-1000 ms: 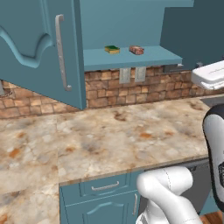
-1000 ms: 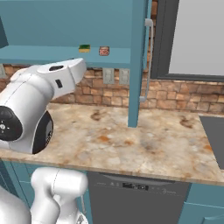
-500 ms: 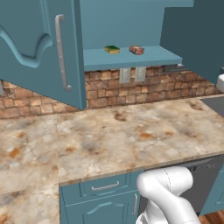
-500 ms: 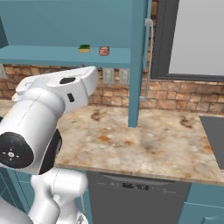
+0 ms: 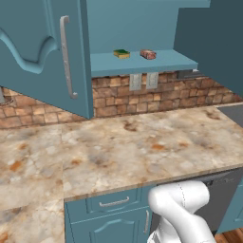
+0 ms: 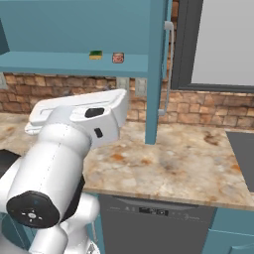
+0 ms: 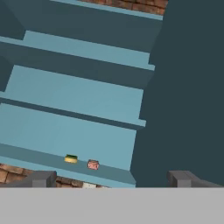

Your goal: Pick up the bar soap and sponge from the sink, and place them back in the cabinet, and close the cabinet doors.

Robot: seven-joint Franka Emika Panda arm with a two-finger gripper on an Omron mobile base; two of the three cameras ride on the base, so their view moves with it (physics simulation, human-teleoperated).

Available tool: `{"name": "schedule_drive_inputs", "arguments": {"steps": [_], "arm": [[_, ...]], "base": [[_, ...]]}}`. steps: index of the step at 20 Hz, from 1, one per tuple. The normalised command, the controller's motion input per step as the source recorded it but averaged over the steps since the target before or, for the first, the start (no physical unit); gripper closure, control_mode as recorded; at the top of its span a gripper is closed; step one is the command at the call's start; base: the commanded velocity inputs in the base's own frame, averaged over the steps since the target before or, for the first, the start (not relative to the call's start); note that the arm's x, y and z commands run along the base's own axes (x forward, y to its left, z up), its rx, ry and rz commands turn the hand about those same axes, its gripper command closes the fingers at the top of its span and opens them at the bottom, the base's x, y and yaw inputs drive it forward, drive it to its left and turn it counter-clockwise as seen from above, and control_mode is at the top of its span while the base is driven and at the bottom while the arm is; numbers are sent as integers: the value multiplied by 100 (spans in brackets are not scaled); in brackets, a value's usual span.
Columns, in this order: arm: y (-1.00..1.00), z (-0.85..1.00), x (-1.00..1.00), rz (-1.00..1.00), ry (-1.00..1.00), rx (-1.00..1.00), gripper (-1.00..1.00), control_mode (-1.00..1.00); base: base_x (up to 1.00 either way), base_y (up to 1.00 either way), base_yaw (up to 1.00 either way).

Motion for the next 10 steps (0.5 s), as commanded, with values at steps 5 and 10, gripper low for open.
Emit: {"name": "schedule_drive_inputs", "arguments": {"steps": [5,10], "arm": [[-31,-14,-23,0,-1,0,-100,-100],[-26,-15,-15,0,0,0,-100,-100]], "base": [[0,0,0],[0,0,0]]}}
